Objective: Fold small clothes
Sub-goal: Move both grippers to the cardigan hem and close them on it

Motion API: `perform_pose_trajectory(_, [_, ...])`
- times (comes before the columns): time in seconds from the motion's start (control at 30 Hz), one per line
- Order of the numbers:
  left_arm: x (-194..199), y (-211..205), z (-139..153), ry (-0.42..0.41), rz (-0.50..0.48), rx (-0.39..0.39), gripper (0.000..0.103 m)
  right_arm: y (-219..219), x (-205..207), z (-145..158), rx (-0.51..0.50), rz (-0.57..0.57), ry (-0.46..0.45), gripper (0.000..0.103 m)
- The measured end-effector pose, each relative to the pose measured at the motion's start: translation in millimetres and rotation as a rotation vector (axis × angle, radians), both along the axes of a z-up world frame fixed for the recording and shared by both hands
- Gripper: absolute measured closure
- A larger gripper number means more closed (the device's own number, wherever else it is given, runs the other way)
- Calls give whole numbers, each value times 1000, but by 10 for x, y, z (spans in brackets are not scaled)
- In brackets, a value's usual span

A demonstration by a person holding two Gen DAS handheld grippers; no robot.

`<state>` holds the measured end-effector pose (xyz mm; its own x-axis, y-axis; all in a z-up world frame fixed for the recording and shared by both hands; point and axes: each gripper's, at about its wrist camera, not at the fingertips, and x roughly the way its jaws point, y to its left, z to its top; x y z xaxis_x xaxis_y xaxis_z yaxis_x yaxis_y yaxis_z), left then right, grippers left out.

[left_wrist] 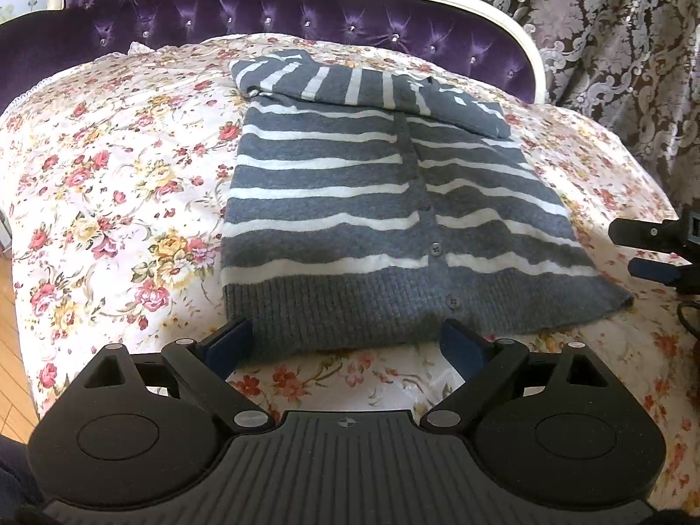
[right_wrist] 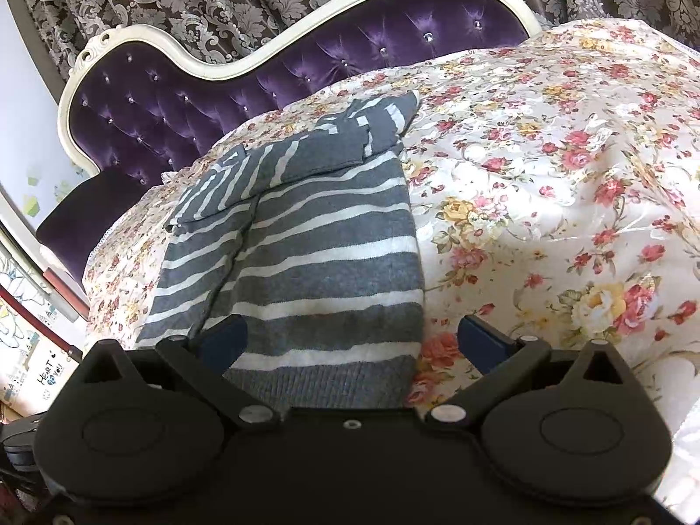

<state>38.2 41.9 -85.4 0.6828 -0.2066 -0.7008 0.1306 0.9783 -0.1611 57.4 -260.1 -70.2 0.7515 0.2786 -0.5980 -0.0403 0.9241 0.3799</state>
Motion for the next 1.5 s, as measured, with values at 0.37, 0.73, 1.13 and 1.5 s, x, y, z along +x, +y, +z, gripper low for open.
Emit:
perform_pose_trajectory(0.37, [-18,-47,-49,-14,-26,43,7,61,117,-128,13,69,82,1])
perform_pose_trajectory(0.73, [-26,28,-31,-17,-56,-1,1,46,215,-266,155,118,130,1])
perform_pose_trajectory(1.13, [170,395,-49,71,41,-106,2,69,236,-294,146,133,128,1])
perform_pose_trajectory(1.5, [308,395,16,93,7,-161,35,81,247,-300,142,138,130,0])
